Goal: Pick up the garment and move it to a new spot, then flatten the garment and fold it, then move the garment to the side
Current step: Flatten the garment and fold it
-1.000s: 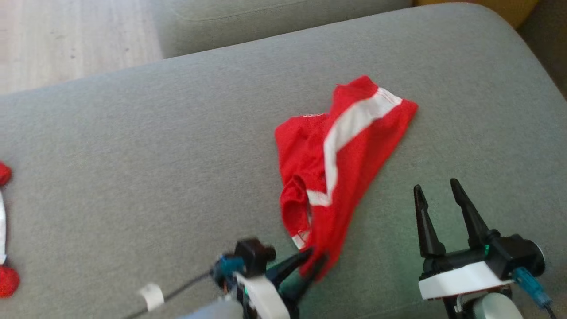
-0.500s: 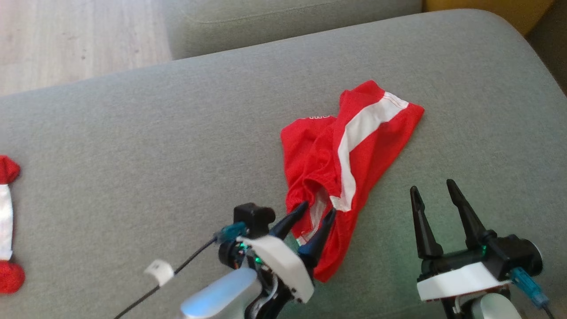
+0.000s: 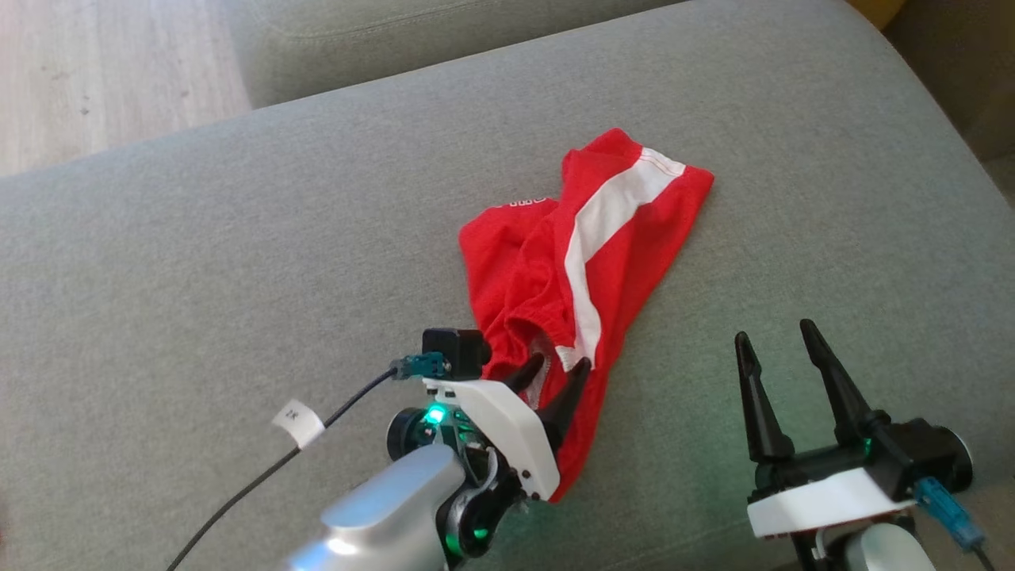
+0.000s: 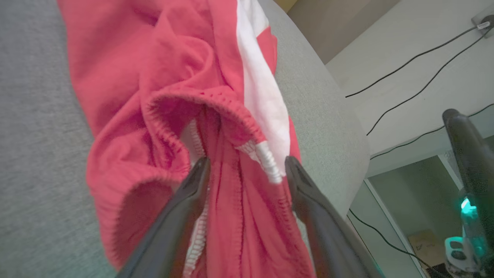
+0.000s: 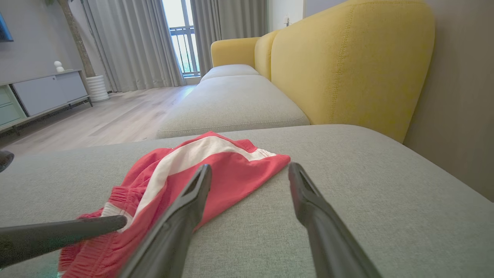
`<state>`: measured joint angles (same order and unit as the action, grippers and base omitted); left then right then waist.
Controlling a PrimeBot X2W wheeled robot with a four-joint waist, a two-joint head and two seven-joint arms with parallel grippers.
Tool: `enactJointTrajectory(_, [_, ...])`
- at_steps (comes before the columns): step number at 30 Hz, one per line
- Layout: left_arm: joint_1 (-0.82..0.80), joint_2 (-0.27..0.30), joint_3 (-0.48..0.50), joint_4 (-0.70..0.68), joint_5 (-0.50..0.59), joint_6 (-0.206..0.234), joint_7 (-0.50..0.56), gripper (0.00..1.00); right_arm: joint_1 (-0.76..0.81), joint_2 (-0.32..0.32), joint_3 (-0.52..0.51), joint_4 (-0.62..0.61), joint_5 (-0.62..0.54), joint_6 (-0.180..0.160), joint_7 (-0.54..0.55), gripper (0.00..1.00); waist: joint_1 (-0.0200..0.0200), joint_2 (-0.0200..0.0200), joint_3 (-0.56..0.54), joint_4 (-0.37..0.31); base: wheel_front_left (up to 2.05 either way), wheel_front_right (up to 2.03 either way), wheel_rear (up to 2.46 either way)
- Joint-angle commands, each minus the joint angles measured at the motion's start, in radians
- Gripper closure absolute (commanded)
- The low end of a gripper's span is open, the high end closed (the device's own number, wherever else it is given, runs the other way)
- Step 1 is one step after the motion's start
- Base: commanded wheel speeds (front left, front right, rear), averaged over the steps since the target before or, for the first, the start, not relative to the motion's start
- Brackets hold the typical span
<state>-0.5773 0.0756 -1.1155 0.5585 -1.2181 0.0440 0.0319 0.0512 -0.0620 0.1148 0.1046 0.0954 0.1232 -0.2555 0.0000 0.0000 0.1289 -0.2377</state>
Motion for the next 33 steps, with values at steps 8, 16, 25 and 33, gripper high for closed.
enactJointTrajectory(8, [-0.068,0.009,0.042,-0.036,0.013,-0.013,-0.030,1.00,-0.037,0.002,0.013,-0.024,-0.003,0.008,-0.006,0.00,0.0000,0.0000,-0.009,-0.010,0.00,0.00,0.00])
enactJointTrajectory(16, [-0.210,0.050,0.060,-0.049,0.088,-0.032,-0.061,1.00,-0.039,0.006,0.028,-0.018,-0.002,0.008,-0.006,0.00,0.0000,0.0000,-0.043,-0.025,0.00,0.00,0.00])
enactJointTrajectory(25, [-0.562,0.065,0.097,-0.029,0.141,-0.117,0.037,1.00,-0.066,0.010,0.074,-0.008,0.002,0.008,-0.006,0.00,0.0000,0.0000,-0.058,-0.116,0.00,0.00,0.00])
enactJointTrajectory(33, [-0.713,0.023,0.167,-0.023,0.051,-0.167,0.052,1.00,-0.047,0.010,0.039,-0.016,-0.006,0.008,-0.006,0.00,0.0000,0.0000,-0.068,-0.129,0.00,0.00,0.00])
